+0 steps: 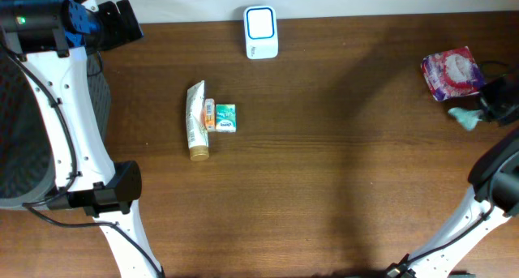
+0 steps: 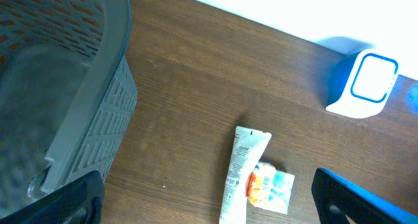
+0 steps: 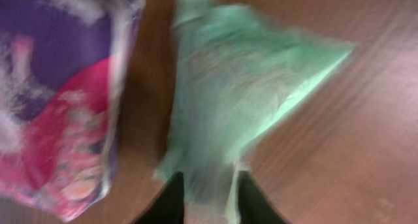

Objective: Scan the item barcode
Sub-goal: 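Carry the green pack right and drop it below the wipes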

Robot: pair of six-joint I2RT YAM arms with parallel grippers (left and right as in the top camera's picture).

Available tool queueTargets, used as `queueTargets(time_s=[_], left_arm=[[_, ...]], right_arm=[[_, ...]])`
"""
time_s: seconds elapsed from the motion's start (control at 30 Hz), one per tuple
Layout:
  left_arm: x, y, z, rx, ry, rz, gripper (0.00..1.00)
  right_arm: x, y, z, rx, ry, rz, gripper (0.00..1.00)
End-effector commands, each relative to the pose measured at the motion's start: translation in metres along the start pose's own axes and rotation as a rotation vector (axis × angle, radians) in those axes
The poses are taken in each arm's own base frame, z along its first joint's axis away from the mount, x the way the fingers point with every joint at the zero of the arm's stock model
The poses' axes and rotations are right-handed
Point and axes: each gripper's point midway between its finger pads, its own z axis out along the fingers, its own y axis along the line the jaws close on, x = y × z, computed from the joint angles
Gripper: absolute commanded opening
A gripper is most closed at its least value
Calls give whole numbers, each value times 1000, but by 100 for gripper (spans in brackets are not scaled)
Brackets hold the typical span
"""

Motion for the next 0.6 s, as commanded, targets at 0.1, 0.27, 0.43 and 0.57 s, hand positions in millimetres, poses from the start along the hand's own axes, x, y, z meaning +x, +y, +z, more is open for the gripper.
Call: queueTargets(time_s=[0.1, 0.27, 0.43, 0.57], left_arm=[[-3, 2, -12, -1, -29, 9, 99], [-3, 2, -12, -1, -29, 9, 99], [-3, 2, -12, -1, -29, 9, 99], [-3, 2, -12, -1, -29, 9, 99]], right_arm=[[30, 63, -7, -255, 96, -176, 41], [43, 91, -120, -392, -14, -241, 44], [159, 168, -158, -613, 142, -660, 63], [296, 226, -120, -558, 277, -1032, 80]])
